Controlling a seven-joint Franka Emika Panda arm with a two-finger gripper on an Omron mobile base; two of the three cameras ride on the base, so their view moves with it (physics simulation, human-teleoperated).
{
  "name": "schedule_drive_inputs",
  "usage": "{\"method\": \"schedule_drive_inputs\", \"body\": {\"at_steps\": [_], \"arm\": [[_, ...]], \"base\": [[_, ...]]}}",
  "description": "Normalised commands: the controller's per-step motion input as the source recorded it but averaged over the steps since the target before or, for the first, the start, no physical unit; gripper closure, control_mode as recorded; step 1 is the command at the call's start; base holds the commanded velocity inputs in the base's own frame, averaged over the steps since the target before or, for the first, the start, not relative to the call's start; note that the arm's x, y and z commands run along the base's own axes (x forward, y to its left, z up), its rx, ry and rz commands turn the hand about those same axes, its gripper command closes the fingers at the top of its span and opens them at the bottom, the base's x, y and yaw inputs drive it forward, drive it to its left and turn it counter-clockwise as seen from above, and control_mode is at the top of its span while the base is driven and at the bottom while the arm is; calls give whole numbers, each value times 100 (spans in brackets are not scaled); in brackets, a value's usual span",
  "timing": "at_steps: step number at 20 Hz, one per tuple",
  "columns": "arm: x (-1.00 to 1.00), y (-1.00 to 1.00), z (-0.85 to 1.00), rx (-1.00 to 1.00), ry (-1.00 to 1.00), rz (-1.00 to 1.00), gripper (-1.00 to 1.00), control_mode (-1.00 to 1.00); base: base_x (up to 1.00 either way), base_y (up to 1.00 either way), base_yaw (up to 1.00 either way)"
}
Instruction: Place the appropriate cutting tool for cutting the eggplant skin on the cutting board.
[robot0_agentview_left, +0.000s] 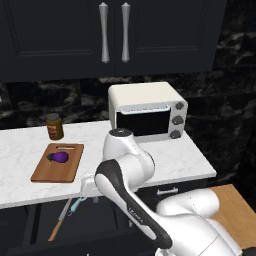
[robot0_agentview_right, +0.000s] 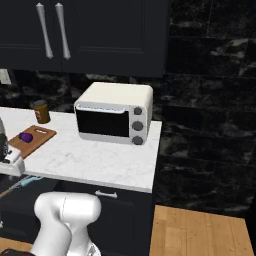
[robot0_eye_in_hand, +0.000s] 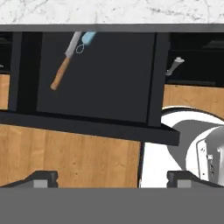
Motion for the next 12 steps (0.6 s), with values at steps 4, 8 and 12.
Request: {"method": "schedule_drive_inputs", "body": {"at_steps": [4,8,12], "arm": [[0,20,-48,0,2,0,-100,-100],[0,6,-45,0,0,1,-100,-100],[1,2,-51,-2,-4,2,-100,-100]], "base": [[0,0,0],[0,0,0],[0,0,0]]}}
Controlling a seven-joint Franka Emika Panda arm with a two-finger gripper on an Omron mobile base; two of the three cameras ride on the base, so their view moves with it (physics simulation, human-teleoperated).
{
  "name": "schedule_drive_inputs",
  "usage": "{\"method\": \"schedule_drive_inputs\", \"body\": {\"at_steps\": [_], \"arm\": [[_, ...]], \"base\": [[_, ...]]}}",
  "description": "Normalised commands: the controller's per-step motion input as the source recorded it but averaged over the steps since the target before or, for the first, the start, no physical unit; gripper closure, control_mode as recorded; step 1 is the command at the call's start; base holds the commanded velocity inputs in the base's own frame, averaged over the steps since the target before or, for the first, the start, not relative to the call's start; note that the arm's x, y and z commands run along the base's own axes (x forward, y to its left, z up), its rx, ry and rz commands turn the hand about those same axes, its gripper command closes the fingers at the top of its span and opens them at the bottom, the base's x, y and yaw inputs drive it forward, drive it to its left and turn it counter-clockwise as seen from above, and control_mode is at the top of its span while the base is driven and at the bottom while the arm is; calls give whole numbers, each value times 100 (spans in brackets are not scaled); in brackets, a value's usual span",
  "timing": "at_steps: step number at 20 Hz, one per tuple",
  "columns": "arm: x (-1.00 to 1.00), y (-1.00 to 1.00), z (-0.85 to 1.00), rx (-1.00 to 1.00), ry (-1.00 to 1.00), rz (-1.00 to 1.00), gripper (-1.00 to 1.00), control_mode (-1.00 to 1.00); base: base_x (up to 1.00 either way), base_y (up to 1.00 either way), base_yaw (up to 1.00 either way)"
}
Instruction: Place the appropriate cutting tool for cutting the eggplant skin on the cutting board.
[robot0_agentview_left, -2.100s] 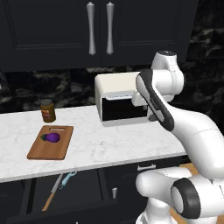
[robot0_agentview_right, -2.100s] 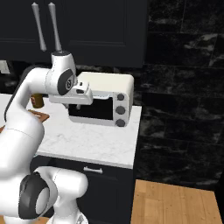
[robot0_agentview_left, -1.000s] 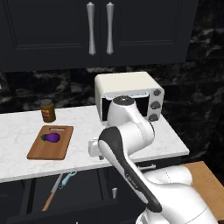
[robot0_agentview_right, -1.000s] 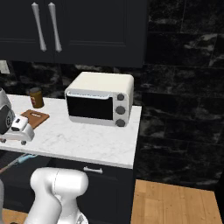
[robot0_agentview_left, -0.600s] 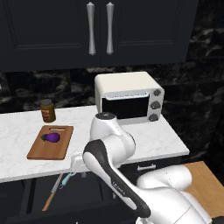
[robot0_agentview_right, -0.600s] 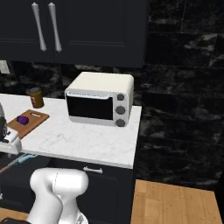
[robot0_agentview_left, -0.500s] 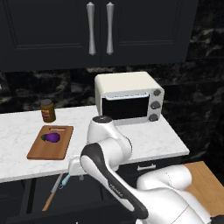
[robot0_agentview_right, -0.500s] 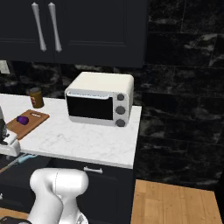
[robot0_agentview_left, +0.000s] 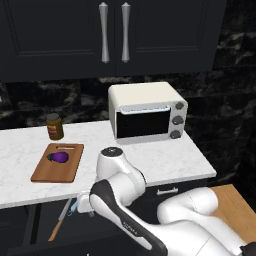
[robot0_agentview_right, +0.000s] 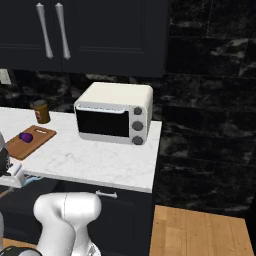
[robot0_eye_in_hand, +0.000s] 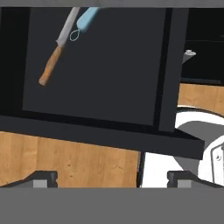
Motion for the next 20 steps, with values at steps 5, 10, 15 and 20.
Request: {"method": "schedule_drive_inputs", "body": {"at_steps": [5,10,15,20], "arm": [[21,13,-47,0,-7,0,-100,-100],[29,12,-47,0,-7,0,-100,-100],[15,9,-41,0,-6,0,-100,-100],[0,1,-31,0,0,0,-100,-100]], "base": [[0,0,0],[0,0,0],[0,0,0],[0,0,0]]}}
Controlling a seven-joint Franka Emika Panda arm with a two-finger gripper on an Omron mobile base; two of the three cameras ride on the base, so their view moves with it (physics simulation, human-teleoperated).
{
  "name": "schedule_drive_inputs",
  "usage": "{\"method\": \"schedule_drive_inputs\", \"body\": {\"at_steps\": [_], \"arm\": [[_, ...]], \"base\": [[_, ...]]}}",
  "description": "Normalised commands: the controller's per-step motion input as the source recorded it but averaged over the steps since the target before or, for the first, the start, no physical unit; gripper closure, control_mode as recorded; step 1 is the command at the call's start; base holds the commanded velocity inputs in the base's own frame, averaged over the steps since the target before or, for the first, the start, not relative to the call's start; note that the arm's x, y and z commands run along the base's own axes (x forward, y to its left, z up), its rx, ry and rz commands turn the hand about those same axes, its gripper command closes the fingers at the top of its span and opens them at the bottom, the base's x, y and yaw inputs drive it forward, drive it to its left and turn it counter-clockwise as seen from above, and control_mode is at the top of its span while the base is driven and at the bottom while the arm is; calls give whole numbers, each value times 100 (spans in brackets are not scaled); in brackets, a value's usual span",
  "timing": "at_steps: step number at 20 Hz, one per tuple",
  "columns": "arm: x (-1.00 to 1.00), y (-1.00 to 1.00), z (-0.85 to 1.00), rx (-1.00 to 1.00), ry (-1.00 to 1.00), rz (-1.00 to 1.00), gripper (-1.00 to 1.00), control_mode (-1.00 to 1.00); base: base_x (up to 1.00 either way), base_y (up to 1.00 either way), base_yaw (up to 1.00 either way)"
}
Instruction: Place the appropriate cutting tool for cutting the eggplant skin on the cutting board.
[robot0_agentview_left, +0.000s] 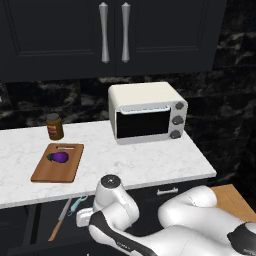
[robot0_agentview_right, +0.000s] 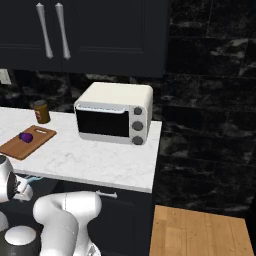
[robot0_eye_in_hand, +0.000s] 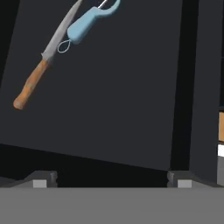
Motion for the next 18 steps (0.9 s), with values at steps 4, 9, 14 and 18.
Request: {"method": "schedule_drive_inputs", "body": {"at_steps": [4,9,14,18], "arm": [[0,0,-34,0,2,0,-100,-100],[-3,0,-28,0,2,0,-100,-100],[-20,5,-17,0,8,0,-100,-100],[-38,6,-9,0,13,0,-100,-100]], "base": [[0,0,0],[0,0,0],[0,0,0],[0,0,0]]}}
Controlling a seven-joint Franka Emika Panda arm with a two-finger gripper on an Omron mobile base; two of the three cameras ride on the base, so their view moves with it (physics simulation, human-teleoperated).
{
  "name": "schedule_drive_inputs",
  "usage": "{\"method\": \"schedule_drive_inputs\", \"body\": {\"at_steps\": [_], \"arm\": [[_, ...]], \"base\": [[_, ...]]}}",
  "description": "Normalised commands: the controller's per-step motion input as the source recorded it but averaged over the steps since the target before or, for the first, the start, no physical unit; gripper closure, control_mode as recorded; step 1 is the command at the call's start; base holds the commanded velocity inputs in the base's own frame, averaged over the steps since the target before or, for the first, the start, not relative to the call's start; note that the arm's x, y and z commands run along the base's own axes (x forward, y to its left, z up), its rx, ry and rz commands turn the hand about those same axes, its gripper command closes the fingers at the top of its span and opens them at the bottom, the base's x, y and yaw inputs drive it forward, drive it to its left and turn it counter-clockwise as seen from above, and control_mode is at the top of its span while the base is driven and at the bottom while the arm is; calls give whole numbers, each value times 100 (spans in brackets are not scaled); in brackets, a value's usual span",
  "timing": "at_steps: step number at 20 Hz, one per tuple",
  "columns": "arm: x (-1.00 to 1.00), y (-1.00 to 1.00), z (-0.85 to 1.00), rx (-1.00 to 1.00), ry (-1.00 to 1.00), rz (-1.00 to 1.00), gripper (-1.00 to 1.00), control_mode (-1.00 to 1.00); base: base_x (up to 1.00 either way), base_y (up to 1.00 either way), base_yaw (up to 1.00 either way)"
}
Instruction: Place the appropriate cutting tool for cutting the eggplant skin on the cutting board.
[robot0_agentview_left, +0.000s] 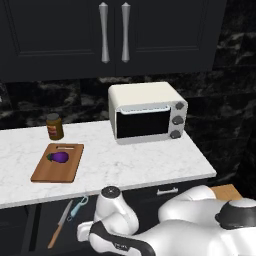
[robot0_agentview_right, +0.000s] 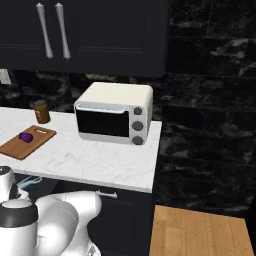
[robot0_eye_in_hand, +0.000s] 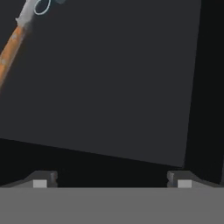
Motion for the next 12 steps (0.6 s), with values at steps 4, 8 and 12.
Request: {"method": "schedule_drive_inputs", "body": {"at_steps": [4,8,12], "arm": [[-34,7,-9,0,16,0,-100,-100],[-39,13,-18,0,16,0,-100,-100],[-49,11,-2,0,8,0,-100,-100]], "base": [[0,0,0],[0,0,0],[0,0,0]]}}
